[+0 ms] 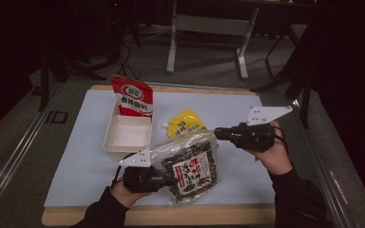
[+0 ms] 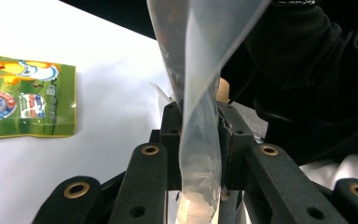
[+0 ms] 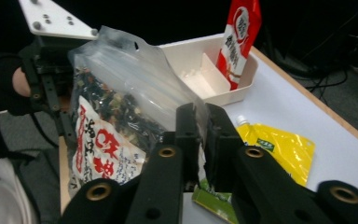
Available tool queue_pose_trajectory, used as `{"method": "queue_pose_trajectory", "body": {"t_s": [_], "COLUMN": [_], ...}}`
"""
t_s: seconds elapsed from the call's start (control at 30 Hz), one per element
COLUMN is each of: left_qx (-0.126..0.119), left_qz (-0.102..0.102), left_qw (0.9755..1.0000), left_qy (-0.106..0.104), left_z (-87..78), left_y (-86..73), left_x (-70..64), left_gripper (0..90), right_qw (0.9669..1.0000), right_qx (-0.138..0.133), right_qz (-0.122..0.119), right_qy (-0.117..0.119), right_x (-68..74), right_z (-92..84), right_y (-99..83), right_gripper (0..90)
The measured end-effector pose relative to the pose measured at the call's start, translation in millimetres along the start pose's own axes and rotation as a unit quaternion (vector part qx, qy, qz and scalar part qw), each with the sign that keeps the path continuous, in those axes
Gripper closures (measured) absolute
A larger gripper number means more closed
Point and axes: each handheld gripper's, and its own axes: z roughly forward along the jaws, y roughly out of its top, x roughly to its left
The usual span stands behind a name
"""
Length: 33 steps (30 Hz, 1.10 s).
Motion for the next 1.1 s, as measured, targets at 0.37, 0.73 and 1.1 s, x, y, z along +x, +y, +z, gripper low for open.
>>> {"method": "queue_pose_trajectory", "body": {"t_s": [0.37,0.73,1.1], "left_qx": [-0.017,-0.034,-0.039], "left_qz": [0.02,0.032,0.041], "left_qw": [0.9987,0.9941,0.9849], "left_qy": [0.044,0.098,0.164], "left_z": [-27.7,-59.2,-102.1], "left_y": [19.5,36.7,54.1], "left_x": [-2.0,6.2,25.4], "left_gripper": [77.2,77.3,77.3], "right_qw": [0.9989,0.9948,0.9965], "right_qx": [0.004,-0.005,-0.012], "right_qz": [0.024,0.09,0.072], "right_qy": [-0.04,-0.048,-0.04], "right_x": [-13.3,-24.0,-22.1], "right_z": [1.9,12.5,19.8], "right_y": [-24.1,-56.7,-80.4], "right_gripper": [52.1,21.9,14.4]}}
